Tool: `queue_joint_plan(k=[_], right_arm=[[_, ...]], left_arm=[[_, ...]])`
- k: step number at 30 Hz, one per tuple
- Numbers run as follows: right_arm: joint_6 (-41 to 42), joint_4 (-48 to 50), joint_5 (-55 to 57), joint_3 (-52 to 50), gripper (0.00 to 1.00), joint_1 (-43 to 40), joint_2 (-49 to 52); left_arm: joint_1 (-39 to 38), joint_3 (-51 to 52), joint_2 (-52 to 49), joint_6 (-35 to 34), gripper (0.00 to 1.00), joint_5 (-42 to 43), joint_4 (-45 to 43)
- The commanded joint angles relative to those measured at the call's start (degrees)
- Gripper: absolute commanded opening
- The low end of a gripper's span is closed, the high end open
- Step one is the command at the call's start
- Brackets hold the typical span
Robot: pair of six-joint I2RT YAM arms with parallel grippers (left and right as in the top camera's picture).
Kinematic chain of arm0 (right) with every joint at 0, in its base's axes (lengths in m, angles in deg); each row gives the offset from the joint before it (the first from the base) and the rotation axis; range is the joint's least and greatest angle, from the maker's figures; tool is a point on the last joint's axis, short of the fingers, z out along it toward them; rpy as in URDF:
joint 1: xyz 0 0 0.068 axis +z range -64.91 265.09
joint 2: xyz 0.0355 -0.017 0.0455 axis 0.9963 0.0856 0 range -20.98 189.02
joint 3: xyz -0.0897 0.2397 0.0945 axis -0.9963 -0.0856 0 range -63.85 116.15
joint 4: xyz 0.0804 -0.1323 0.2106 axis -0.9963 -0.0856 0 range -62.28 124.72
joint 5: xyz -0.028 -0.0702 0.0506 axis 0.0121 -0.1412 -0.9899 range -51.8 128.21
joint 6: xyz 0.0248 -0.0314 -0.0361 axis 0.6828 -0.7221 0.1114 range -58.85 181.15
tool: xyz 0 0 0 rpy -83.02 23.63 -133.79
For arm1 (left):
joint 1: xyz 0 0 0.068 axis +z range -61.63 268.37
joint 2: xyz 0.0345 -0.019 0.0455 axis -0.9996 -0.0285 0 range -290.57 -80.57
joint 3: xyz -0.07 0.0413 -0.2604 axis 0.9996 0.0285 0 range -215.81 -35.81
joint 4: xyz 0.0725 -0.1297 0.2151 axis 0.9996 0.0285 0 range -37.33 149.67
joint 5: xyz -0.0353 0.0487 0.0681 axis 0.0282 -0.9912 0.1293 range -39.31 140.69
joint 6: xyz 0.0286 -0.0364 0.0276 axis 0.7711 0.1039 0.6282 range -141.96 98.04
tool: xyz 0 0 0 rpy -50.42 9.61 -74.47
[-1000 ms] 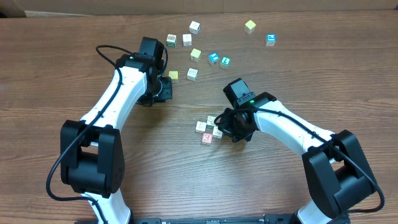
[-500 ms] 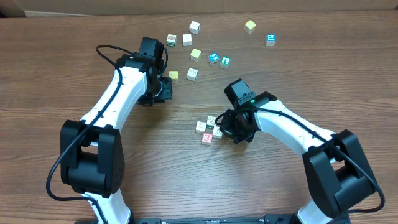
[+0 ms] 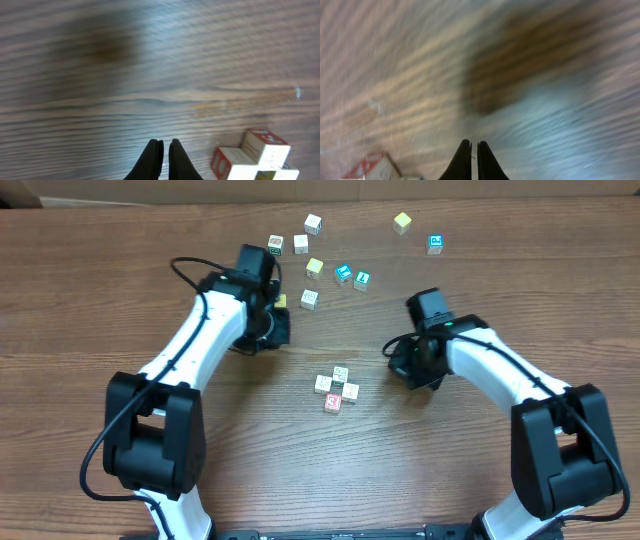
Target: Form a circle
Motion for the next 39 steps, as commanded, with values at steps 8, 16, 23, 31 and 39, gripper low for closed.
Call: queue_joint_plan(k=[8,16,23,31,39], right_arm=[[-1.95,0.85,1.88,-0.39,0.04,-11.45,0.17],[-1.92,2.49,6.03,-0.39,0.16,-13.7,0.17],[-1.9,4.09,14.53,-0.39,0.49,-13.7,0.17],[-1.86,4.07,14.75,-0.39,1.0,-13.7,0.17],[-1.88,4.07,14.75,-0.39,1.0,-13.7,0.17]], left_arm=[[-6.71,2.8,-0.63,-3.45,0.04,-0.87,-1.01],[-7.93,2.82,-0.63,-3.72,0.04,-1.27,-6.05],[-10.93,3.37,-0.63,-5.51,0.04,-1.4,-7.08],[-12.57,5.11,-0.63,-6.62,0.04,-1.73,-9.55],[-12.76,5.11,-0.63,-6.78,0.04,-0.87,-8.31]])
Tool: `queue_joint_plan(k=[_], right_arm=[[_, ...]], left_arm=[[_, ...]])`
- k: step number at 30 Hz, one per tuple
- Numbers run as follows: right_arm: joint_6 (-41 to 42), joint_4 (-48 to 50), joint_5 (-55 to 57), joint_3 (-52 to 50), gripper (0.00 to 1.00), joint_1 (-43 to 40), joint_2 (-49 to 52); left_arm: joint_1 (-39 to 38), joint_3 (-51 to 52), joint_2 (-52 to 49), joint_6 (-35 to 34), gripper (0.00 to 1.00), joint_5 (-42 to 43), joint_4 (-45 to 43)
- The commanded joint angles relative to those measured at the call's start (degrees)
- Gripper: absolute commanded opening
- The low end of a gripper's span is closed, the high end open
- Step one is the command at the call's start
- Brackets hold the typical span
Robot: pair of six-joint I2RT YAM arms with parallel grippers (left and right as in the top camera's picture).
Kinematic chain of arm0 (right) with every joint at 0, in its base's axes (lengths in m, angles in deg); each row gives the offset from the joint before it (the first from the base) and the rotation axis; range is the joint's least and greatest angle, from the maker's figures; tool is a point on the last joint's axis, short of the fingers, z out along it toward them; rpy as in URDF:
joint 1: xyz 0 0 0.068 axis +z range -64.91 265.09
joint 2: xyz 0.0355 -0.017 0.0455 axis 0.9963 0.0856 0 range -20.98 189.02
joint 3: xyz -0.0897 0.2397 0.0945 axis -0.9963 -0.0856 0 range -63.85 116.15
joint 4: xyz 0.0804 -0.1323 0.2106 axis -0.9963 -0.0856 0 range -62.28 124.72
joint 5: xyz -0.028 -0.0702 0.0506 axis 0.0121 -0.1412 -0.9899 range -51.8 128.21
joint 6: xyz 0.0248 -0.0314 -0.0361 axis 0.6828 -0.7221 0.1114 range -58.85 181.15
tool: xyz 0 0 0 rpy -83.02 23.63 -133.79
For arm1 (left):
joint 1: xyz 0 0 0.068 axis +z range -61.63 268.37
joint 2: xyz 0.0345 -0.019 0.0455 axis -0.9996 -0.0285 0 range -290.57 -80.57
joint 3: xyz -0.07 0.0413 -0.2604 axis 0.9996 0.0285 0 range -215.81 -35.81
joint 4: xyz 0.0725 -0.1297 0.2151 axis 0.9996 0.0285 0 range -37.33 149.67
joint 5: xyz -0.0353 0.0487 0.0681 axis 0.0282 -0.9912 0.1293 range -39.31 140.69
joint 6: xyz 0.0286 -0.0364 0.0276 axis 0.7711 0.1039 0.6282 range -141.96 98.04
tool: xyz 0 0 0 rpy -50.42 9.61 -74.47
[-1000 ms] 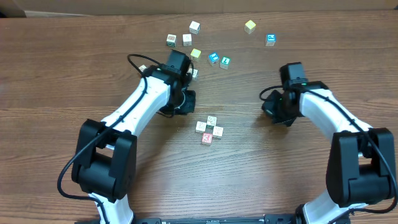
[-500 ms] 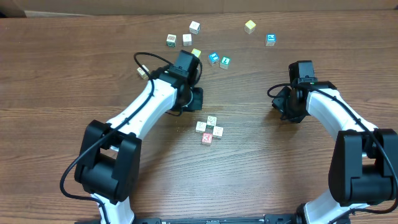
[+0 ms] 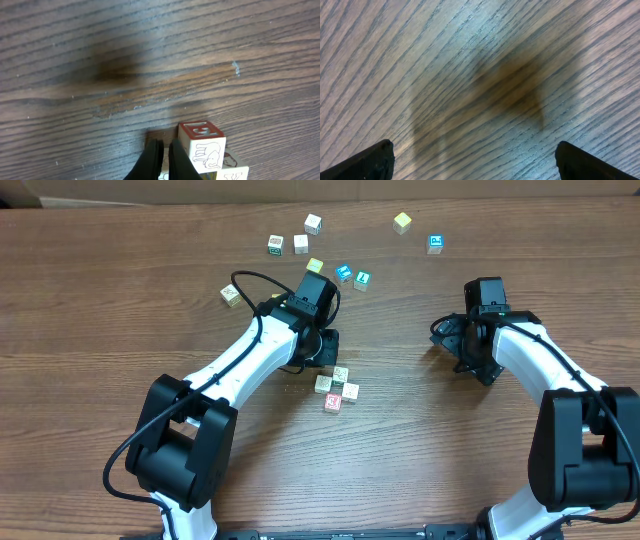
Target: Form a circle
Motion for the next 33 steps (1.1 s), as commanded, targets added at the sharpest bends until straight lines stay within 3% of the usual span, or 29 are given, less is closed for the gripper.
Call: queue_joint_plan(k=[1,33], right_arm=[[-0.04,0.22,0.92,-0.33,1.0,-0.42,0.15],[-0.04,0.22,0.92,-0.33,1.0,-0.42,0.15]], left_arm=[[-0.28,0.59,-0.59,-0.81,0.04,0.0,0.17],[-0.44,0.37,-4.04,-2.51,0.04,-1.44,-4.7]])
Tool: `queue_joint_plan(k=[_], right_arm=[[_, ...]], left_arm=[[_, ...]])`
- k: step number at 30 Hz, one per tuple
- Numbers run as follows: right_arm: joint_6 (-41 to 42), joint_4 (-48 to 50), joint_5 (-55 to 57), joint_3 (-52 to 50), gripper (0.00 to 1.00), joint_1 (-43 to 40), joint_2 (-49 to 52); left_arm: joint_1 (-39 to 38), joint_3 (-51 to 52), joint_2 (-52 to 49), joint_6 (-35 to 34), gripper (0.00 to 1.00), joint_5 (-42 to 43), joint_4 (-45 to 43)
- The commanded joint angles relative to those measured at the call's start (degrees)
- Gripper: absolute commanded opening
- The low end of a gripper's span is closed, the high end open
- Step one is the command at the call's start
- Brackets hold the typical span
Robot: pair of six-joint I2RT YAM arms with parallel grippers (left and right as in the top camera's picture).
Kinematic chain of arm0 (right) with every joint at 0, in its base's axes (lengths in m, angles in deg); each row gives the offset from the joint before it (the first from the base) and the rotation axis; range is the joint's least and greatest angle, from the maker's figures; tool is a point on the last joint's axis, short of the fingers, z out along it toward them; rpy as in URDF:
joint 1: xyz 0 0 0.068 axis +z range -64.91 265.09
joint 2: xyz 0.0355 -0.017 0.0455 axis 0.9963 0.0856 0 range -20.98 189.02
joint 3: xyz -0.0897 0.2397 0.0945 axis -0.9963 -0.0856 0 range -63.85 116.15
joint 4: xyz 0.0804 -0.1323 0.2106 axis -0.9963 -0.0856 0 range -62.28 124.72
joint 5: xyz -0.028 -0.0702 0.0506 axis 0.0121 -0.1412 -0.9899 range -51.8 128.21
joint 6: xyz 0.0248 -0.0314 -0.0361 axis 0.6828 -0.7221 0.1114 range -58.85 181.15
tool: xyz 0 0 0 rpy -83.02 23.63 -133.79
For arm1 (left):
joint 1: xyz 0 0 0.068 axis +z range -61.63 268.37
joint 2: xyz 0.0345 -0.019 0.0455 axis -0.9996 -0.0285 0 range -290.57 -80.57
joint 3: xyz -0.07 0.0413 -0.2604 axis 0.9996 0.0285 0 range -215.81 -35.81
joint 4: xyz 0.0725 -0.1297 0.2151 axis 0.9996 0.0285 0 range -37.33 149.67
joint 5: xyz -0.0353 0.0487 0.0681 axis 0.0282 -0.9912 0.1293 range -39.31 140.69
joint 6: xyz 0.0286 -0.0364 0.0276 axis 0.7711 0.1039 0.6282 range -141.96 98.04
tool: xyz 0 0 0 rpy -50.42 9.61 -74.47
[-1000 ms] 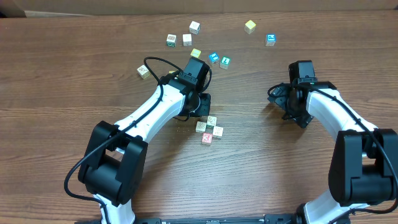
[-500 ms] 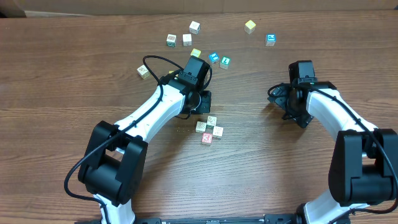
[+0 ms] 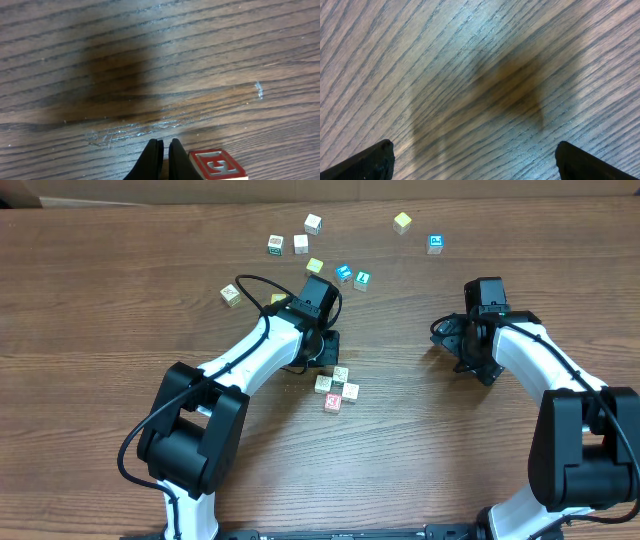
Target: Form a circle
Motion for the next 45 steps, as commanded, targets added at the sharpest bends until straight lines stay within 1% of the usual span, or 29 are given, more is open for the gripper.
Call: queue_joint_plan(k=[1,9,28,34,45], right_arm=[[-0.07,0.2,0.83,-0.33,1.0,-0.42,0.15],[-0.07,0.2,0.83,-0.33,1.0,-0.42,0.15],[-0.07,0.2,0.83,-0.33,1.0,-0.42,0.15],[-0.07,0.2,0.83,-0.33,1.0,-0.42,0.15],[-0.07,0.2,0.83,-0.33,1.0,-0.42,0.15]], left_arm=[[-0.42,-0.04,-0.17,-0.81,0.04,0.24,0.09],[-0.44,-0.04,-0.17,-0.79,0.04,3.98,2.8],[-0.48,-0.04,-0.17,-0.55,0.04,4.44,4.52],[-0.52,-0.04,-0.17,0.31,0.04,7.06,4.5],[-0.55,-0.04,-0.17,0.57,0.04,7.28,5.4]])
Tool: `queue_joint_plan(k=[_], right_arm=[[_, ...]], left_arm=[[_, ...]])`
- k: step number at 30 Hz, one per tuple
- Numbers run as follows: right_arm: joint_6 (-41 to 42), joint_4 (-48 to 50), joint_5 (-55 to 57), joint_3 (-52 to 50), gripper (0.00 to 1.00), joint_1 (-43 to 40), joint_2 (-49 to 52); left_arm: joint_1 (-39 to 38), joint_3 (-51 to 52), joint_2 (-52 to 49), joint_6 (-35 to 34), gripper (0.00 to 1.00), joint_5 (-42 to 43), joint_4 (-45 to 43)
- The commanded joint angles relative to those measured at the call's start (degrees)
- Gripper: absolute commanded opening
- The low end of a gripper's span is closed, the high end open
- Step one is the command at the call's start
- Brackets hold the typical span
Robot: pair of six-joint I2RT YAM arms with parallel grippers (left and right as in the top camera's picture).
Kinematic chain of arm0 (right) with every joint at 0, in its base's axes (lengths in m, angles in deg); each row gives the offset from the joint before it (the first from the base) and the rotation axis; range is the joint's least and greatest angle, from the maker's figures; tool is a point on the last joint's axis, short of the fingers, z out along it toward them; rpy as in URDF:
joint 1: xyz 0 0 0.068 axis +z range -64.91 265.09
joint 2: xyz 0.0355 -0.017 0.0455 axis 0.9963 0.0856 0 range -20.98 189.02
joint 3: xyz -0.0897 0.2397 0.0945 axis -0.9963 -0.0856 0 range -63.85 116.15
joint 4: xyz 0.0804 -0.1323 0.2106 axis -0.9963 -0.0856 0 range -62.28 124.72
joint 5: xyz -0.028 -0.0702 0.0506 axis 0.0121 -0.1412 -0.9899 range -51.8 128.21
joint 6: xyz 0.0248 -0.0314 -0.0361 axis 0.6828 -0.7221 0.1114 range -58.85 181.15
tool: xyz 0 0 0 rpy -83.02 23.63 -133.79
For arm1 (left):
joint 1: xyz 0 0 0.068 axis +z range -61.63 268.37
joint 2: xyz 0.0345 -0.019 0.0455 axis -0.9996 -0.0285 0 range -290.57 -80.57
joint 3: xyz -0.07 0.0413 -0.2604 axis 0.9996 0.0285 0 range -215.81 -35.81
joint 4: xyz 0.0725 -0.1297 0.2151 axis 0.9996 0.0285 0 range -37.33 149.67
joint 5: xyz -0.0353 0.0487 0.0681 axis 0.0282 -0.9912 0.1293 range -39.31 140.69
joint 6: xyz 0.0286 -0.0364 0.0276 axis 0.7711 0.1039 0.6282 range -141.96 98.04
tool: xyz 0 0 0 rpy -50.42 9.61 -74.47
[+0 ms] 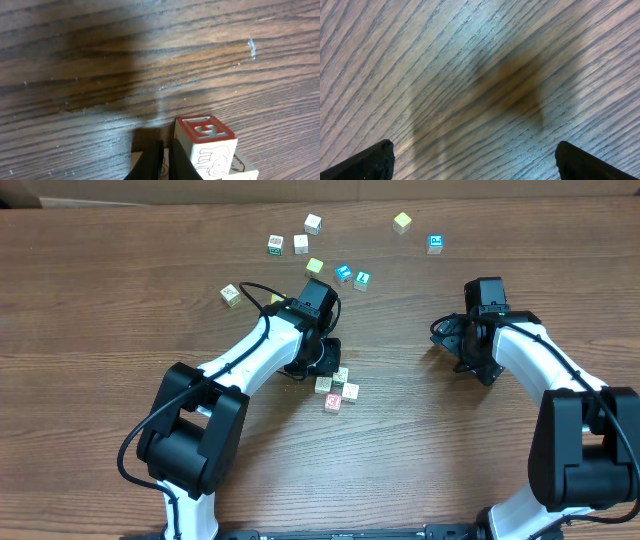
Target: Form a circle
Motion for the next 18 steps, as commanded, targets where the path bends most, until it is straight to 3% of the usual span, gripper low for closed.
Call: queue_joint_plan(k=[1,18], right_arm=[[-0.04,0.2,0.79,-0.33,1.0,-0.42,0.17],[-0.04,0.2,0.79,-0.33,1.0,-0.42,0.17]], left_arm=[[-0.55,-0.02,-0.17,0.52,0.04,1.11,0.52],[1.4,-5.25,-0.15,1.33,0.06,-3.98,-0.2]])
